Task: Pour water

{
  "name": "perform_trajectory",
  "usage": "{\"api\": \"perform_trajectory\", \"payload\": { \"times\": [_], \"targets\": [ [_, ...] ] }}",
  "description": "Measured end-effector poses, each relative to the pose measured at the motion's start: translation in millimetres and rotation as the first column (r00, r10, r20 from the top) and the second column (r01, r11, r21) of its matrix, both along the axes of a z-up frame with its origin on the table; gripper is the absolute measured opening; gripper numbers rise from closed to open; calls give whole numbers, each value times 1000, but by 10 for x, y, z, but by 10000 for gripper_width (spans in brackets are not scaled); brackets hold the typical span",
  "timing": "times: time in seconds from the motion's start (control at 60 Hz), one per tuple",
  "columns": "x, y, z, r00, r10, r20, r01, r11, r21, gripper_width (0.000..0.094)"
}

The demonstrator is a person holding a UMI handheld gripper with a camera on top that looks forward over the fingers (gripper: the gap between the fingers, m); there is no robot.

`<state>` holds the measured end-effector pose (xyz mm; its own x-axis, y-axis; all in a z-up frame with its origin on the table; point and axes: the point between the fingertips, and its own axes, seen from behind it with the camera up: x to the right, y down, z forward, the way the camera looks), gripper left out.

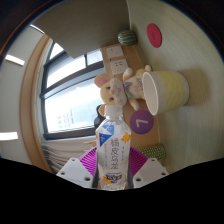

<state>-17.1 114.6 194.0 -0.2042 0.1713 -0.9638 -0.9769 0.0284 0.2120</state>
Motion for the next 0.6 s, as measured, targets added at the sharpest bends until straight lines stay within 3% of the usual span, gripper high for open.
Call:
{"api": "perform_trajectory", "payload": {
  "times": [0.15,0.35,0.5,0.6],
  "targets": [
    [299,115,19,954,-38,-296,50,998,34,399],
    [532,198,-31,832,-47,-552,96,994,60,397],
    [565,216,-87,799,-47,-600,96,994,50,403],
    [508,219,-46,847,-45,-530,78,996,39,404]
  ]
}}
